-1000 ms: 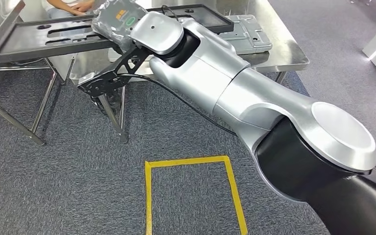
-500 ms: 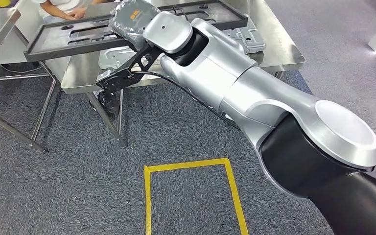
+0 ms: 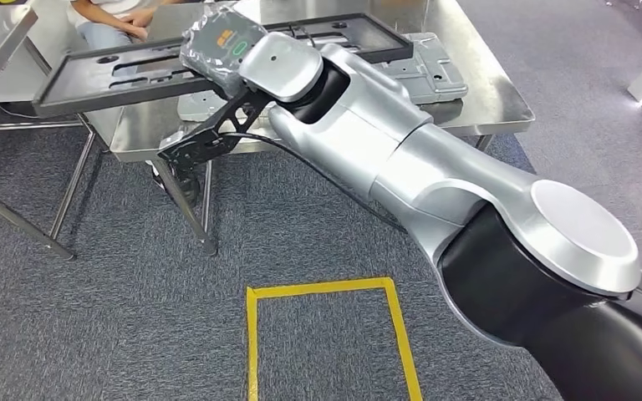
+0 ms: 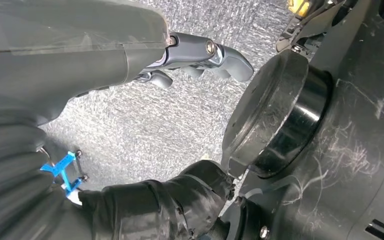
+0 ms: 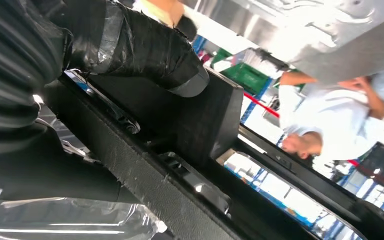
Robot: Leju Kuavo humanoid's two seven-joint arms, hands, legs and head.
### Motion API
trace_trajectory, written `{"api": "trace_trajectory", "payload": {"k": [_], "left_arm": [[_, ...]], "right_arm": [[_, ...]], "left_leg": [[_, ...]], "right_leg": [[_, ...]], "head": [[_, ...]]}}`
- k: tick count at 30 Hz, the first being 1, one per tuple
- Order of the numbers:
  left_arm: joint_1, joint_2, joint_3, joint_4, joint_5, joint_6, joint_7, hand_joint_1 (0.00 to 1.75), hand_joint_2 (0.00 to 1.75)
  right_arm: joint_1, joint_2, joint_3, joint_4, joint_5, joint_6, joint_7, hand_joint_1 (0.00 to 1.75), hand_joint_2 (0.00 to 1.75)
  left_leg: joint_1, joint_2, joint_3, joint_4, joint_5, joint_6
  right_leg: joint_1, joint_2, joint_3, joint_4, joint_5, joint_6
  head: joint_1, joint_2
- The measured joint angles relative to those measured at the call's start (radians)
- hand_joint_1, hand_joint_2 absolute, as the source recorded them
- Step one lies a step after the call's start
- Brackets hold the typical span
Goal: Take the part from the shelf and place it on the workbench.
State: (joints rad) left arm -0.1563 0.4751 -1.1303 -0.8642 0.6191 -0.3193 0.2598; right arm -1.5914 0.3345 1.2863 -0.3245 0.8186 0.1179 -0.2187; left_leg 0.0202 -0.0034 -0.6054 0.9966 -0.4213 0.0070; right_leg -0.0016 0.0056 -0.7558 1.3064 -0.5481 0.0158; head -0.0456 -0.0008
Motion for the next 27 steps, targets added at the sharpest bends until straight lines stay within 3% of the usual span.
{"api": "trace_trajectory", "payload": {"k": [1,3,5,10,11,13,15,16,17,18,20,22,25,27], "left_arm": [[0.000,0.000,0.000,0.000,0.000,0.000,0.000,0.00,1.75],[0.001,-0.001,0.000,0.000,0.000,0.000,0.000,0.00,1.75],[0.000,-0.001,0.000,0.001,0.000,-0.001,0.000,0.00,1.75],[-0.002,-0.002,0.000,0.001,0.001,-0.005,0.000,0.00,1.75],[-0.002,-0.002,0.001,0.001,0.001,-0.006,0.000,0.00,1.75],[-0.003,-0.002,0.001,0.003,0.000,-0.008,0.001,0.00,1.75],[-0.002,-0.004,0.001,0.006,-0.001,-0.009,0.003,0.00,1.75],[-0.003,-0.004,0.000,0.006,-0.002,-0.011,0.004,0.00,1.75],[-0.004,-0.005,0.000,0.007,-0.004,-0.012,0.006,0.00,1.75],[-0.005,-0.005,0.001,0.008,-0.005,-0.015,0.008,0.00,1.75],[-0.010,-0.006,0.001,0.012,-0.008,-0.021,0.010,0.00,1.75],[-0.016,-0.009,0.001,0.015,-0.012,-0.026,0.012,0.00,1.75],[-0.019,-0.014,0.002,0.017,-0.018,-0.029,0.015,0.00,1.75],[-0.022,-0.017,0.002,0.019,-0.019,-0.031,0.016,0.00,1.75]], "right_arm": [[0.003,0.000,0.000,0.000,0.000,0.000,0.000,1.75,1.75],[0.004,0.000,0.000,0.000,0.000,0.000,-0.001,1.75,1.75],[0.003,0.001,0.000,0.000,0.000,0.000,-0.002,1.75,1.75],[0.003,0.003,0.000,0.000,0.002,0.000,-0.002,1.75,1.75],[0.003,0.004,0.000,0.000,0.002,0.000,0.001,1.75,1.75],[0.004,0.004,0.000,0.001,0.002,0.000,0.006,1.75,1.75],[0.008,0.004,0.000,0.003,0.002,0.000,0.006,1.75,1.75],[0.010,0.004,0.000,0.004,0.001,0.000,0.006,1.75,1.75],[0.010,0.004,0.000,0.004,0.001,0.000,0.007,1.75,1.75],[0.010,0.004,0.000,0.004,0.001,0.001,0.008,1.75,1.75],[0.006,0.004,-0.002,0.005,0.001,0.004,0.013,1.75,1.75],[0.004,0.003,-0.006,0.006,0.001,0.007,0.019,1.75,1.75],[0.003,-0.001,-0.011,0.008,0.001,0.008,0.022,1.75,1.75],[-0.001,-0.006,-0.013,0.010,0.001,0.011,0.026,1.75,1.75]], "left_leg": [[0.002,-0.001,0.004,0.004,-0.006,-0.002],[0.005,-0.004,0.011,0.014,-0.020,-0.009],[0.003,-0.007,0.011,0.024,-0.033,-0.021],[0.006,-0.004,0.010,0.040,-0.055,-0.049],[0.007,-0.003,-0.007,0.077,-0.073,-0.052],[0.008,-0.001,-0.074,0.201,-0.121,-0.057],[0.008,-0.001,-0.133,0.288,-0.131,-0.058],[0.008,-0.001,-0.138,0.280,-0.108,-0.056],[0.007,-0.001,-0.126,0.234,-0.069,-0.053],[0.007,-0.001,-0.101,0.166,-0.026,-0.049],[-0.001,-0.001,-0.051,0.055,0.020,-0.038],[-0.009,-0.002,-0.034,0.024,0.015,-0.029],[-0.004,-0.001,-0.019,0.007,0.014,-0.014],[0.000,0.001,-0.006,-0.003,0.012,-0.005]], "right_leg": [[-0.003,-0.001,0.000,-0.021,0.028,0.002],[-0.009,-0.002,0.044,-0.144,0.108,0.002],[-0.009,-0.002,0.088,-0.244,0.143,-0.002],[-0.008,0.002,0.110,-0.271,0.135,-0.029],[-0.010,0.002,0.116,-0.274,0.134,-0.035],[-0.008,0.002,0.124,-0.275,0.128,-0.044],[-0.004,0.005,0.133,-0.275,0.121,-0.048],[-0.002,0.006,0.138,-0.275,0.116,-0.049],[0.000,0.007,0.145,-0.275,0.111,-0.048],[0.001,0.008,0.153,-0.275,0.106,-0.047],[0.005,0.009,0.161,-0.275,0.097,-0.041],[0.006,0.009,0.162,-0.278,0.094,-0.032],[0.006,0.006,0.161,-0.268,0.081,-0.015],[0.005,0.004,0.117,-0.183,0.043,-0.007]], "head": [[0.000,0.000],[0.001,0.000],[0.001,0.000],[-0.001,0.000],[-0.003,0.000],[-0.006,0.000],[-0.006,0.000],[-0.006,0.000],[-0.006,0.000],[-0.006,0.000],[-0.005,0.000],[-0.004,0.000],[-0.002,0.000],[0.003,0.000]]}}
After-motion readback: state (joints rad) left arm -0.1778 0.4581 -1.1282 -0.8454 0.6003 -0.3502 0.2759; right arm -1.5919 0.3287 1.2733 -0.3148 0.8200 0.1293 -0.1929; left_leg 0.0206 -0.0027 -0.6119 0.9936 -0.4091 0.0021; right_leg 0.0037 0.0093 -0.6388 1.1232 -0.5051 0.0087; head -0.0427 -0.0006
